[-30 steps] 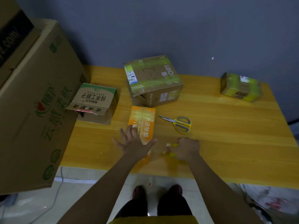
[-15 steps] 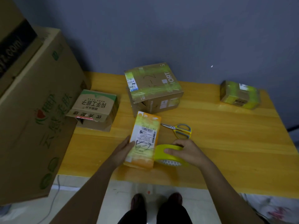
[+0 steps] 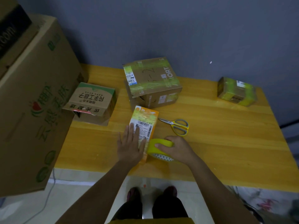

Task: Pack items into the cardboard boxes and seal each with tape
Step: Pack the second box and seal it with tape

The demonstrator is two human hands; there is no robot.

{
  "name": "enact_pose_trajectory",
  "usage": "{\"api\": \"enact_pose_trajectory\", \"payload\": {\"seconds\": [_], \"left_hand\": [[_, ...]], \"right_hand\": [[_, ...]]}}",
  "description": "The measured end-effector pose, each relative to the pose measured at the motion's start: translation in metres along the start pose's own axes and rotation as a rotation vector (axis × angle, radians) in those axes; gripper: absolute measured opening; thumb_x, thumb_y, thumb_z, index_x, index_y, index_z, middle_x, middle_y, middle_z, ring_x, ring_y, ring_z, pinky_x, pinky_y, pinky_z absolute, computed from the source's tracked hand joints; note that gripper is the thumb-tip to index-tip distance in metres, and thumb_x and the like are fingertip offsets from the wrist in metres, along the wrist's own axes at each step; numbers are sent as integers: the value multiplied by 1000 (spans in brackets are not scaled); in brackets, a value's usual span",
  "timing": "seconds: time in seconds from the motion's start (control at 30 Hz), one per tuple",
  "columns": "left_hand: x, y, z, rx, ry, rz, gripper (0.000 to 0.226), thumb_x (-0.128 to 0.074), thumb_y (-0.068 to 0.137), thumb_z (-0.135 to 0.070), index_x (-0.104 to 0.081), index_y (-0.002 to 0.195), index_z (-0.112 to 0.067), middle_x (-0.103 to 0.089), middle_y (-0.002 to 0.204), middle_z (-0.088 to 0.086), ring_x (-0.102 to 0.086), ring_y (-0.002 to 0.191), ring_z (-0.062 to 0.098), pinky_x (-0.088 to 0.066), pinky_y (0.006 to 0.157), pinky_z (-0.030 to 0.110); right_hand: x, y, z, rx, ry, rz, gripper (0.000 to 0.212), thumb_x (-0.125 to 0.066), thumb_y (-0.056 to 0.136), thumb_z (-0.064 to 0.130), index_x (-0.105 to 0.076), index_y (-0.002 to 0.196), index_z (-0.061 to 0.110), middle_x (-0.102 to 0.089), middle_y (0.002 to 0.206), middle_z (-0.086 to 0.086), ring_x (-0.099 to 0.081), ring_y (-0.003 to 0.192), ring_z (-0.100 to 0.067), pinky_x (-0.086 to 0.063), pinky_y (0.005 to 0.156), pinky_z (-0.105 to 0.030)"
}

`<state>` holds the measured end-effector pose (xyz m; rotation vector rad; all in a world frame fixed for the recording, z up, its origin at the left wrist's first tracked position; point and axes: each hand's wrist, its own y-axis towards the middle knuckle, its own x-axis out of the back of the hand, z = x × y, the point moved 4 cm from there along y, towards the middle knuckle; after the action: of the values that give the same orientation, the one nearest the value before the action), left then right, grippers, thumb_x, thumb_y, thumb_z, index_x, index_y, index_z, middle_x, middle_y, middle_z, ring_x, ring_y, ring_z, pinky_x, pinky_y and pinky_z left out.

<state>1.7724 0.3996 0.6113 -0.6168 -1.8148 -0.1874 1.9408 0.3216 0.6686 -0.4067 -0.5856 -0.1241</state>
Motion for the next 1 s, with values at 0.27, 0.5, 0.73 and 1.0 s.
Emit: {"api": "enact_pose_trajectory", "payload": {"seconds": [0.27, 0.5, 0.73, 1.0], "left_hand": [[-3, 5, 6, 52, 35, 61, 81, 6, 80, -71, 10, 152, -33, 16, 160, -4, 17, 147, 19, 8, 116, 48], [0, 6, -6, 115, 110, 39, 81, 12, 87, -68, -10, 152, -25, -14, 159, 13, -13, 146, 37, -3, 114, 57], [1, 3, -26, 122, 251, 24, 59, -7, 100, -49, -1, 154, -26, 8, 161, 6, 0, 148, 30, 4, 114, 56], [-14, -8, -66, 239, 119, 40, 97, -35, 81, -79, -18, 148, -12, -21, 152, 12, -15, 142, 31, -6, 114, 58]], "right_hand": [[25, -16, -40, -344, -654, 23, 62, -56, 72, 79, -60, 71, 18, -64, 82, -2, -62, 85, -20, -42, 64, -29], [11, 10, -48, -437, -680, 41, 73, -57, 70, 80, -65, 100, 15, -66, 109, -6, -63, 103, -25, -45, 75, -31], [16, 9, -53, -422, -627, 101, 78, -53, 74, 81, -60, 120, 19, -65, 111, -4, -61, 105, -24, -48, 81, -34], [51, 39, -83, -373, -306, -69, 55, -50, 92, 56, -57, 129, 16, -58, 126, -18, -57, 115, -36, -45, 86, -37]]}}
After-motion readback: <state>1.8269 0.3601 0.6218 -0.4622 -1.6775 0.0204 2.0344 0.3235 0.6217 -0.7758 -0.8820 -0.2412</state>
